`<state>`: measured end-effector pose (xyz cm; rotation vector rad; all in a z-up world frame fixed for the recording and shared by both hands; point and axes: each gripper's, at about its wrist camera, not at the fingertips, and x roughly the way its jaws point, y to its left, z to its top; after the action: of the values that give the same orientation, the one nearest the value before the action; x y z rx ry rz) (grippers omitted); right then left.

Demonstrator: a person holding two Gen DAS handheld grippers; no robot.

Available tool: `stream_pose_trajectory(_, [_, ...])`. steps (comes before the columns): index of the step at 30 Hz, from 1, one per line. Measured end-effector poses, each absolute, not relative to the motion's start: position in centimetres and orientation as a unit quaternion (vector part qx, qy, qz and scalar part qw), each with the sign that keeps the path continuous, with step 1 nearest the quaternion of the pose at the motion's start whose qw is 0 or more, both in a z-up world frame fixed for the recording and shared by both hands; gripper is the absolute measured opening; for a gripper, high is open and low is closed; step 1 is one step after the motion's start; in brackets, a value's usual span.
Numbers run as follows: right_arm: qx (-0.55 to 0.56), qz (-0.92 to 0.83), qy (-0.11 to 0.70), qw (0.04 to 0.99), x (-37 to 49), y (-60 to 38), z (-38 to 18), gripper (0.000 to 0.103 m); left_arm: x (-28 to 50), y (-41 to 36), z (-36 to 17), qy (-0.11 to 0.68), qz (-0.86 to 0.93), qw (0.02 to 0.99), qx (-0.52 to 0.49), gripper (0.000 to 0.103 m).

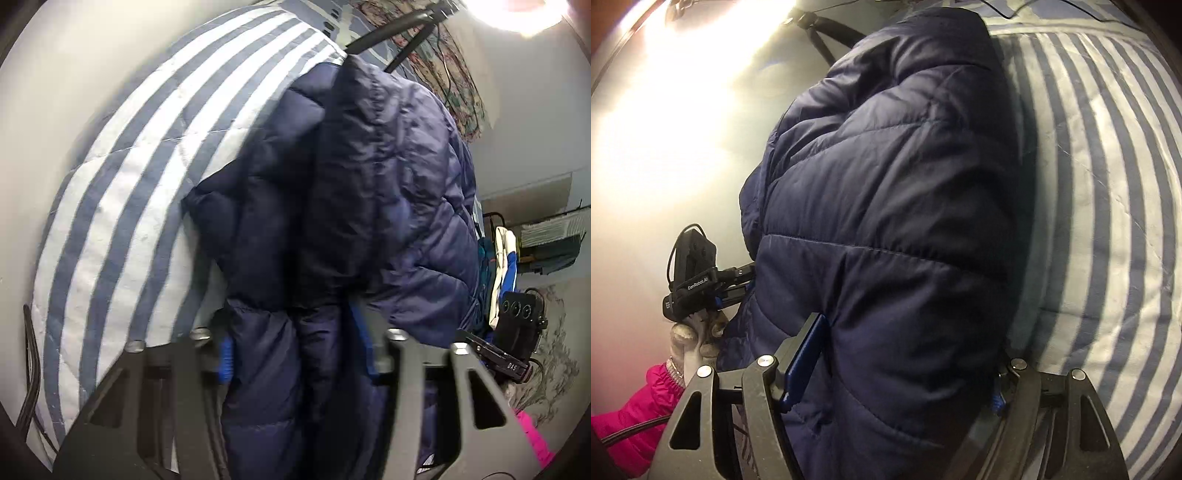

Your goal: Fold large clothes

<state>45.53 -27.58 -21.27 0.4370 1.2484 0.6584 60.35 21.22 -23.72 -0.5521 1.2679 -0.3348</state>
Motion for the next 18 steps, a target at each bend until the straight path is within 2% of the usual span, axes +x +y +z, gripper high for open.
stream_pose_trajectory(2, [0.195,0.298,0.568,0.742,45.4,-27.1,-21.1,0.060,60.2,20.4,-23.1,0.578,-0.150,0.769,-0.227,0.029])
stream_pose_trajectory(3, [0.193,0.297,0.568,0.743,45.2,-27.0,-21.0,0.056,60.1,20.0,-22.7,0.575,-0.148,0.776,-0.214,0.027])
stream_pose_trajectory(5, [0.191,0.297,0.563,0.747,44.9,-26.5,-20.4,0.038,59.7,19.4,-22.1,0.569,-0.143,0.786,-0.194,0.020])
stream_pose_trajectory(8, [0.167,0.294,0.552,0.762,44.6,-25.9,-18.8,0.026,59.2,18.6,-21.0,0.560,-0.138,0.798,-0.174,0.016])
stream_pose_trajectory(11, [0.135,0.287,0.541,0.779,43.7,-25.2,-16.9,0.021,58.4,18.4,-20.0,0.552,-0.140,0.803,-0.178,0.013])
stream_pose_trajectory(18, [0.101,0.277,0.528,0.796,41.4,-25.6,-13.7,0.019,56.4,16.8,-18.2,0.550,-0.168,0.800,-0.170,0.011])
